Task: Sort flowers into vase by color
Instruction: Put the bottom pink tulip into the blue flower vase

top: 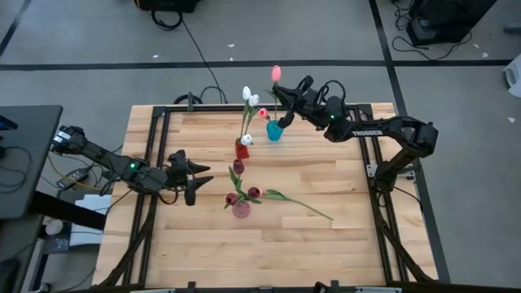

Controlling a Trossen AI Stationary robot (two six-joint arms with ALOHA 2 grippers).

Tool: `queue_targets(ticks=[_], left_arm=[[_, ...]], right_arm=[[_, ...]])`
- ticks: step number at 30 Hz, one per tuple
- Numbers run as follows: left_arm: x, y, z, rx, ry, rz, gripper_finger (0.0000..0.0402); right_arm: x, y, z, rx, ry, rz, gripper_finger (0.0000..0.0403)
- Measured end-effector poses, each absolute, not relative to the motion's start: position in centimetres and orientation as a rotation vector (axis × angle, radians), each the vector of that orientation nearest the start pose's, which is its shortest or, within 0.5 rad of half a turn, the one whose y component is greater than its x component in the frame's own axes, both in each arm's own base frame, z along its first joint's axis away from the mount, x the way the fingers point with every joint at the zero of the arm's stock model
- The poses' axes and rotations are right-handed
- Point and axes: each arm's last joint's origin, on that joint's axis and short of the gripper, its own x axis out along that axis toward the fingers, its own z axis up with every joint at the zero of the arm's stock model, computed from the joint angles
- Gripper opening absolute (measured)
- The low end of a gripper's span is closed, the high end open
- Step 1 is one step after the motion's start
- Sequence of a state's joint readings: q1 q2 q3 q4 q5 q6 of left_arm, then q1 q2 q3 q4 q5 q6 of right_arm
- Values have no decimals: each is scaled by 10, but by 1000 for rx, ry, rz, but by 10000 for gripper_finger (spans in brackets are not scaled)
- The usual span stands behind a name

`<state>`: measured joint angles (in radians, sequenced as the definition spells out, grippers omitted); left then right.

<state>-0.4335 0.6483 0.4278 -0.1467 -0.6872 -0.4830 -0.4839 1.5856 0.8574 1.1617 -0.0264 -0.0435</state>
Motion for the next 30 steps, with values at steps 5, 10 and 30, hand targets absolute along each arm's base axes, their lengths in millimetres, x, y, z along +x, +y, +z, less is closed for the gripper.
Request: queue_targets(ticks=[5, 10, 30], left_arm=[[140, -44, 236, -283, 236, 327, 182], [141, -44, 238, -290, 212, 346, 182], [141, -43, 238, -281, 208, 367, 182]], right_arm=[[288, -154, 280, -164, -437, -495, 13], [285, -153, 276, -169, -444, -496, 13], [299, -153, 263, -156, -492, -469, 13]])
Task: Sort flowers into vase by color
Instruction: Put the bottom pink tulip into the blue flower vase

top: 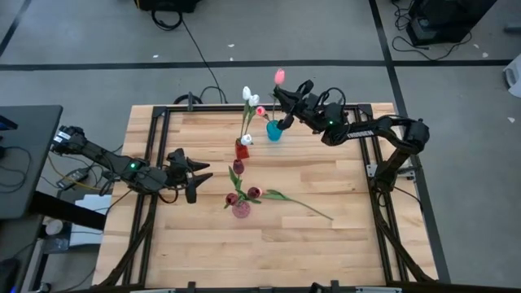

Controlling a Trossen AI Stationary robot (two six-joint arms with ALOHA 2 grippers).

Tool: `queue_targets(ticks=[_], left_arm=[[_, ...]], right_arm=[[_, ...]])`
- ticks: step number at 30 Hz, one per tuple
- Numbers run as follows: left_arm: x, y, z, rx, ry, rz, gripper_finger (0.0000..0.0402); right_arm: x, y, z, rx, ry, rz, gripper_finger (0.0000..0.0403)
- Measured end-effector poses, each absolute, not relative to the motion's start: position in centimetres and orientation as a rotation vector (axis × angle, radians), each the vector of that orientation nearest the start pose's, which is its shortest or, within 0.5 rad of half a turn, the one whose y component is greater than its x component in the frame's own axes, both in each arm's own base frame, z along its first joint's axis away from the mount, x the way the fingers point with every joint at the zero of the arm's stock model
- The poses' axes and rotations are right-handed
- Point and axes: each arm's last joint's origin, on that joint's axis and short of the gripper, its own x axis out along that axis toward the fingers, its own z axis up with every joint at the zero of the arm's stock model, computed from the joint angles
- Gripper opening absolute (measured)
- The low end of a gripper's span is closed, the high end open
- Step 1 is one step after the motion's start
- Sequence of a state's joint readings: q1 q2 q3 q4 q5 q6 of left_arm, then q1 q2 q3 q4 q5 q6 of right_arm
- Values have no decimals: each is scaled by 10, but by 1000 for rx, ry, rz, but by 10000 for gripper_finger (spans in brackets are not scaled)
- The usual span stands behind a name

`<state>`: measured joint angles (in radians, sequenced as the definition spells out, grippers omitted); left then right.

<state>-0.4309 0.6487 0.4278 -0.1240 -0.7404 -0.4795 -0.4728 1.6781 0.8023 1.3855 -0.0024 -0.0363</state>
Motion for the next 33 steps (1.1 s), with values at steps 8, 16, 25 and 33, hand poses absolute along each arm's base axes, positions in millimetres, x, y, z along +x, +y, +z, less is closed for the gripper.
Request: queue_targets(ticks=[8, 16, 25, 33], left_arm=[[140, -43, 237, -279, 216, 358, 182], [140, -43, 235, -269, 233, 360, 182], [140, -43, 235, -267, 241, 348, 182], [140, -45, 234, -285, 263, 292, 182]], right_arm=[[304, -155, 251, -145, -408, -474, 15], [306, -156, 244, -123, -317, -475, 24], [310, -158, 230, -90, -167, -473, 27], [306, -154, 225, -78, 11, -415, 58]])
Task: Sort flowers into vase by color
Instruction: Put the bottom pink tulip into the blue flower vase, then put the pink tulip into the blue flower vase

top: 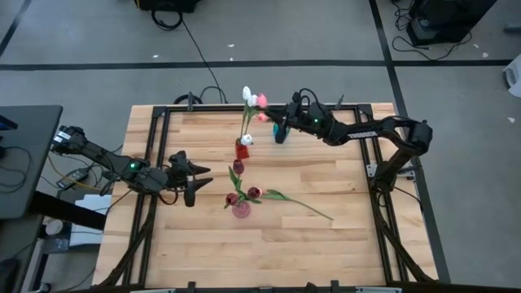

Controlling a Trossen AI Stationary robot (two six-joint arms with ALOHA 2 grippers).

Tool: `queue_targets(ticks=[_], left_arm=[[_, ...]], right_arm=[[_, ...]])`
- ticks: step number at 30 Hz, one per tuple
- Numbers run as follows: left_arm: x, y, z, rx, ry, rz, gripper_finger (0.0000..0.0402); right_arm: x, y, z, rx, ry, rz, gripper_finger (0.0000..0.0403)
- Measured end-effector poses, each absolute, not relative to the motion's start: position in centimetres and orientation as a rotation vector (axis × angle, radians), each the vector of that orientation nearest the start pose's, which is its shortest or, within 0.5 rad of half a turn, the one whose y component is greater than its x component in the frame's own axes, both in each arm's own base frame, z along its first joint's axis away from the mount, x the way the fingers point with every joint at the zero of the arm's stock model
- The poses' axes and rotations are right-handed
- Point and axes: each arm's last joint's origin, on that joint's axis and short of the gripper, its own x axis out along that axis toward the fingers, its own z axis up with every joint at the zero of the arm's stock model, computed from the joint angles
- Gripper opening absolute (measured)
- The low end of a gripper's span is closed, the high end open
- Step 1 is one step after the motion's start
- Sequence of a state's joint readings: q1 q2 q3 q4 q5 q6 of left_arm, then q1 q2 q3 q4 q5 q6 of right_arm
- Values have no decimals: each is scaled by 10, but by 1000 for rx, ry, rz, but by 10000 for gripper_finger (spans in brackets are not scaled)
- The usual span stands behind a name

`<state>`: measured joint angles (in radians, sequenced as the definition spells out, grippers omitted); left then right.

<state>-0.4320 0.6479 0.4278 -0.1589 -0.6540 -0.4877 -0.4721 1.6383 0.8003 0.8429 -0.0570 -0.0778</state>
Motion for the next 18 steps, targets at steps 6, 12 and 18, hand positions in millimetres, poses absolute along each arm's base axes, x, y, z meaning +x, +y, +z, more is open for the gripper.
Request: queue_targets(ticks=[6, 12, 18], left_arm=[[140, -45, 235, -273, 258, 297, 182], [140, -45, 235, -252, 258, 295, 182], [140, -45, 235, -248, 256, 298, 182]], right_arm=[[296, -149, 242, -57, 30, -416, 131], [285, -141, 261, -56, 39, -417, 166], [267, -132, 272, -57, 151, -476, 169]])
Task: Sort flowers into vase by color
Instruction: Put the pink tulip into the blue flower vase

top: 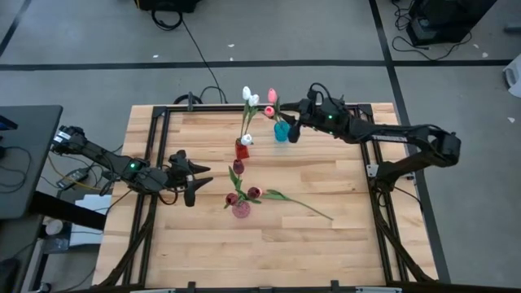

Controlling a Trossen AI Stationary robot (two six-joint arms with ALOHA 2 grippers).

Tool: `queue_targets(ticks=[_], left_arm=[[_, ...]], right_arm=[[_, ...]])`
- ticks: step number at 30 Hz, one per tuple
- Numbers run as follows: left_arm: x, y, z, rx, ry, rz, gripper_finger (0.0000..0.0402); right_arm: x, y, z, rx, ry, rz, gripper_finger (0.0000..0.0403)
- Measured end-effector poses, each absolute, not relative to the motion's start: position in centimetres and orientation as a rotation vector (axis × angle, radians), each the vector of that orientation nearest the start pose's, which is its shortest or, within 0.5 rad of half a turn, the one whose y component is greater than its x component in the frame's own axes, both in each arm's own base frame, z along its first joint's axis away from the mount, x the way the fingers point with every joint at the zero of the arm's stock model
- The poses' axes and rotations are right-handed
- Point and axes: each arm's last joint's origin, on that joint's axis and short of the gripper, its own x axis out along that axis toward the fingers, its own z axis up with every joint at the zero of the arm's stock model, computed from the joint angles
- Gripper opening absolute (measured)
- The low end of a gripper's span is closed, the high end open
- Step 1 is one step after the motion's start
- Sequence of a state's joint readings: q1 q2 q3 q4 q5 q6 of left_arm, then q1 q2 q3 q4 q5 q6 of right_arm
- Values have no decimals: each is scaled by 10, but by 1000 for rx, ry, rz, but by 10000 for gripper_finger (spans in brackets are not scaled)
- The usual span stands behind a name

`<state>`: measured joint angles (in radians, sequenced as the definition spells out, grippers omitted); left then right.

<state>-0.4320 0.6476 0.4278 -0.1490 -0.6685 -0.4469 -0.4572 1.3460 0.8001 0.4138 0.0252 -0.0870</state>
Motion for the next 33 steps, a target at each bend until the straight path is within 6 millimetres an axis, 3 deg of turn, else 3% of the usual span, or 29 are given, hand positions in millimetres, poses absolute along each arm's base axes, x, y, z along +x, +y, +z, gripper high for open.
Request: queue_targets(ticks=[4, 8, 17, 26, 33], left_arm=[[139, -46, 234, -224, 269, 287, 182], [139, -46, 235, -189, 263, 299, 182], [139, -46, 235, -173, 264, 298, 182], [140, -45, 236, -171, 247, 327, 182], [144, -46, 237, -165, 221, 370, 182]], right_arm=[[253, -128, 270, -53, 290, -538, 169], [246, -116, 257, 62, 457, -526, 169], [274, -55, 198, 178, 820, -360, 165], [302, 16, 161, 149, 860, -160, 165], [326, 58, 154, 28, 834, -174, 165]])
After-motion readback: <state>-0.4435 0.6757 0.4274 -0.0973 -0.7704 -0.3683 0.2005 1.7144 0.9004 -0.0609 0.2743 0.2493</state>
